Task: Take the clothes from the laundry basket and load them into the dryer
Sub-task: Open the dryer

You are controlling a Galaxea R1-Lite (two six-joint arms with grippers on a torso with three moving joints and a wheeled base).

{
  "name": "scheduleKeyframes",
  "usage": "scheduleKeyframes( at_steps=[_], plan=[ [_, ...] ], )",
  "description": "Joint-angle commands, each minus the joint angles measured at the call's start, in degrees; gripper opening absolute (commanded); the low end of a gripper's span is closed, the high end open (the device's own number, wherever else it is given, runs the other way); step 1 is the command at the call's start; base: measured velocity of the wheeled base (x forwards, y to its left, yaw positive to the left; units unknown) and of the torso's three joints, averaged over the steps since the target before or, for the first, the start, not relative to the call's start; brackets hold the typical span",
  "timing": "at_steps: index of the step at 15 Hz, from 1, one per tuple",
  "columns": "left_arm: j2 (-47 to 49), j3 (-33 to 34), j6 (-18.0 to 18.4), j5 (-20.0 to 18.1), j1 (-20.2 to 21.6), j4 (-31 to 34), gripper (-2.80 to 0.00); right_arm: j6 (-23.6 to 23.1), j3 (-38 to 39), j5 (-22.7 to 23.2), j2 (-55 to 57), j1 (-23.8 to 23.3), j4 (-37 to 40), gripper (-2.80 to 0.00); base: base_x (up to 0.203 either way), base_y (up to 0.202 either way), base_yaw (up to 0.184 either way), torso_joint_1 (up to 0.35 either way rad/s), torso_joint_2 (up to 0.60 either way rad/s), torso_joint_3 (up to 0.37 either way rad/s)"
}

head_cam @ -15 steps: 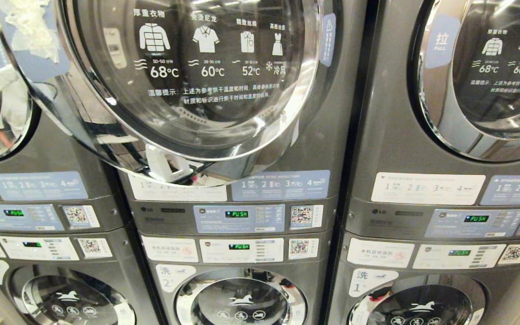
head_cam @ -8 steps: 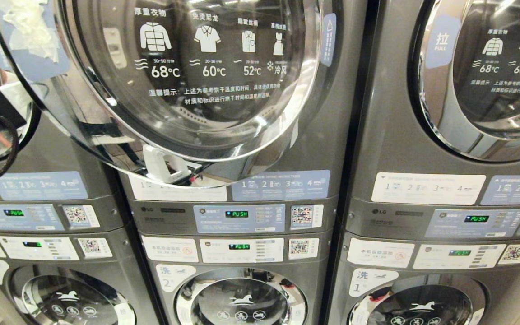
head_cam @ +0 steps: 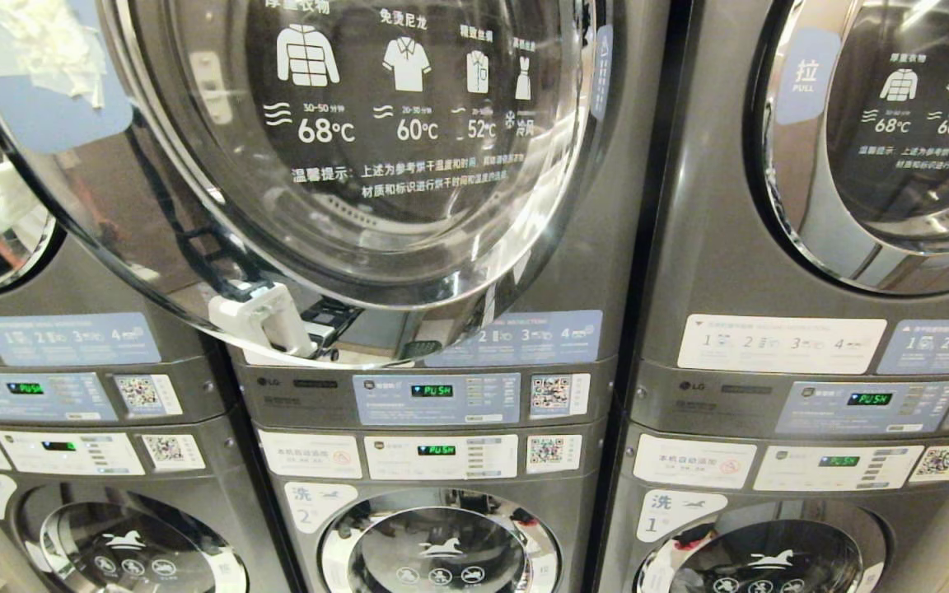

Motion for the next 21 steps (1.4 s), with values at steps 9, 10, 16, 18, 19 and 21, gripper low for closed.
scheduleKeyframes(
  at_steps=[9,10,16,18,19,21],
  plan=[
    [-17.68,4.58,4.43,-0.33,-5.49,15.24,-2.8,0.13,0.0,0.02,0.01,0.01,-0.01,-2.8,0.0,0.0,0.0,0.0,0.0,0.0],
    [-17.32,4.58,5.16,-0.18,-5.49,15.26,-2.8,0.13,0.0,-0.04,0.06,0.01,-0.01,-2.8,0.0,0.0,0.0,0.0,0.0,0.0],
    [-10.42,3.18,11.07,-0.24,-14.0,15.01,-2.8,0.13,0.05,-0.03,-0.02,0.01,-0.01,-2.8,0.0,0.0,0.0,0.0,0.0,0.0],
    [-7.09,1.78,13.77,-0.2,-15.89,14.77,-2.8,0.13,0.01,-0.06,-0.02,0.01,-0.01,-2.8,0.0,0.0,0.0,0.0,0.0,0.0],
    [-5.85,0.76,14.46,-0.17,-17.04,14.68,-2.8,0.13,0.01,0.0,0.06,0.01,-0.01,-2.8,0.0,0.0,0.0,0.0,0.0,0.0],
    [-4.79,-0.81,14.89,0.03,-19.33,14.72,-2.8,0.13,0.06,-0.03,-0.02,0.01,-0.01,-2.8,0.0,0.0,0.0,0.0,0.0,0.0]
  ],
)
